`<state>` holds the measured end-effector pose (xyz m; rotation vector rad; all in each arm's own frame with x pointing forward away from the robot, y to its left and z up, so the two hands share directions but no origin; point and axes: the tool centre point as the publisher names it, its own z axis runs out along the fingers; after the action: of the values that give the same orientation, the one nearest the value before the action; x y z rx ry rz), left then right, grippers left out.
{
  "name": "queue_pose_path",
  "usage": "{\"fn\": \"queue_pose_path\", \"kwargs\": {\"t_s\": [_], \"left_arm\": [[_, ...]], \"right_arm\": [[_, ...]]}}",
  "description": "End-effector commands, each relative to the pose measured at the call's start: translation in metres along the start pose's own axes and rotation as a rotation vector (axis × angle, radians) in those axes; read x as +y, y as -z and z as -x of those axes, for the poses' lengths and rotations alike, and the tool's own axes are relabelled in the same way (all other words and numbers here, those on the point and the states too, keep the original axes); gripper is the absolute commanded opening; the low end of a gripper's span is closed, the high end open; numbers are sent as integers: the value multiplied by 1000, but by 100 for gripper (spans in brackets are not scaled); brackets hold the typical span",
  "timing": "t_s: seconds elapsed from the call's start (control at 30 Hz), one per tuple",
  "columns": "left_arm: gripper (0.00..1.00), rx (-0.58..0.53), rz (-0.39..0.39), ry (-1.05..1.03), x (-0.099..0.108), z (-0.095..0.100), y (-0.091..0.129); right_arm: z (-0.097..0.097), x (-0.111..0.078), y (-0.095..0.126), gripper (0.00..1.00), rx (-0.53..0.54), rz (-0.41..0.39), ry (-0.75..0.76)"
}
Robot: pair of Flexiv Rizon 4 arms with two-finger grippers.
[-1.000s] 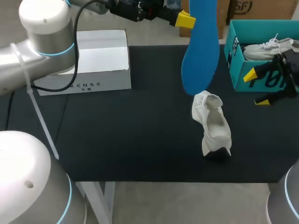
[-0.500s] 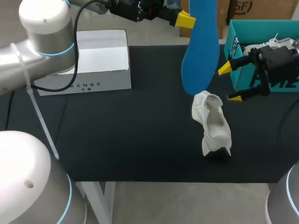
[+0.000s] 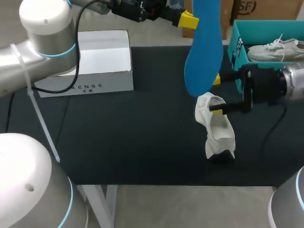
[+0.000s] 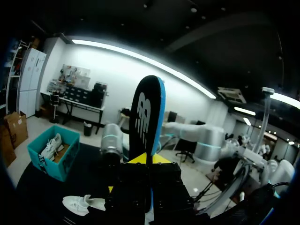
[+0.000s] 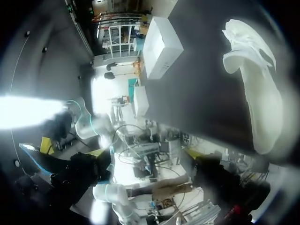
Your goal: Take the shoe out of the shoebox, open the shoe tongue, remove and reinsert the insole, then place the shoe into the shoebox
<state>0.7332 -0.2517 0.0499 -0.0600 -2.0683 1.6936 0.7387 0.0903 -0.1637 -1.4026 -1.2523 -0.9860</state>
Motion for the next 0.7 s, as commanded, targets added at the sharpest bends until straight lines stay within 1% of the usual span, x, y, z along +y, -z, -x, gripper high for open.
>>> {"fn": "queue_pose_path", "kwargs": {"t_s": [0.03,0.17,0.27,0.3,0.33,0.37,0.7], "left_arm": [[0,1,3,0,0,1,0],[0,1,3,0,0,1,0],[0,1,3,0,0,1,0],[0,1,3,0,0,1,0],[0,1,3,0,0,1,0],[0,1,3,0,0,1,0],[0,1,3,0,0,1,0]], "right_arm": [[-5,14,-13,100,-7,-25,7],[-7,17,-15,100,-4,-42,13],[-7,20,-13,100,3,-39,18],[-7,19,-11,100,-10,-11,16],[-7,19,-9,100,3,-8,34],[-6,17,-7,100,27,-26,48],[-6,17,-7,100,27,-26,48]]}}
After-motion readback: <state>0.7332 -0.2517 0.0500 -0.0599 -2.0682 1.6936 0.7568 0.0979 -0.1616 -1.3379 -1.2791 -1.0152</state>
